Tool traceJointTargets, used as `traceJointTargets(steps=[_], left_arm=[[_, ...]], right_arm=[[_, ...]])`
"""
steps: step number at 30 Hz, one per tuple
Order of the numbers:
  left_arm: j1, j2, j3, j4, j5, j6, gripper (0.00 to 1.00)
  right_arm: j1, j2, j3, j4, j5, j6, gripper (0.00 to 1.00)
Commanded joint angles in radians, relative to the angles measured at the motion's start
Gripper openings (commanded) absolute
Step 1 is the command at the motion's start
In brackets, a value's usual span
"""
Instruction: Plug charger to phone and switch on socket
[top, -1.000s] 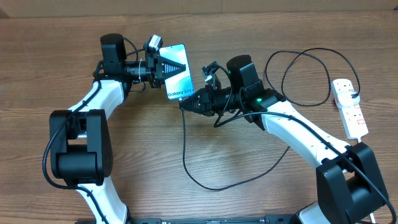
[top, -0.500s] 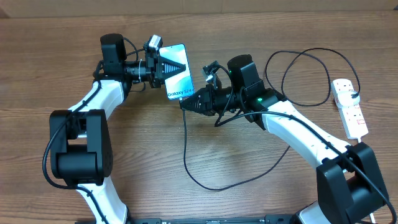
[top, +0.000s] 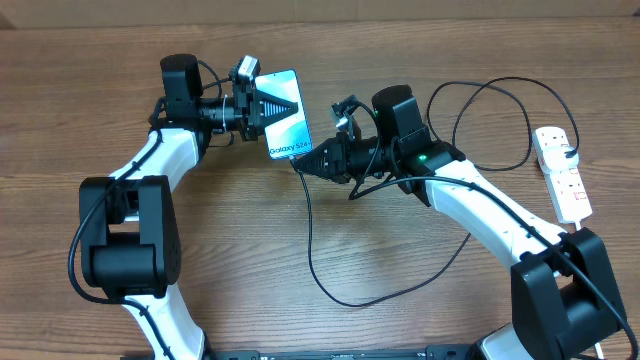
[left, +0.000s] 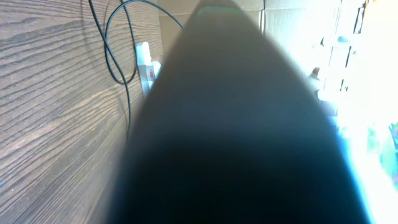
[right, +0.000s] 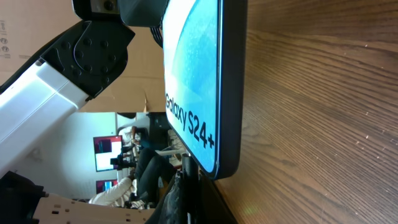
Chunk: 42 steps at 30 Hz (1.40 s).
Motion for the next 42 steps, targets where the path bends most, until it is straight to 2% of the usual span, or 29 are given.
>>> traceJointTargets(steps=[1,24,42], left_arm=[[-0.003,-0.005,0.008,0.004,0.054,-0.005,0.04],[-0.003,-0.005,0.008,0.004,0.050,-0.005,0.04],[-0.003,-0.005,0.008,0.003,0.050,-0.005,0.04]], right_arm=[[-0.015,0.001,-0.003,0.014,0.029,0.000,0.04],[-0.015,0.001,-0.003,0.001,-0.051,-0.001,0.04],[-0.015,0.001,-0.003,0.000,-0.041,-0.001,0.04]])
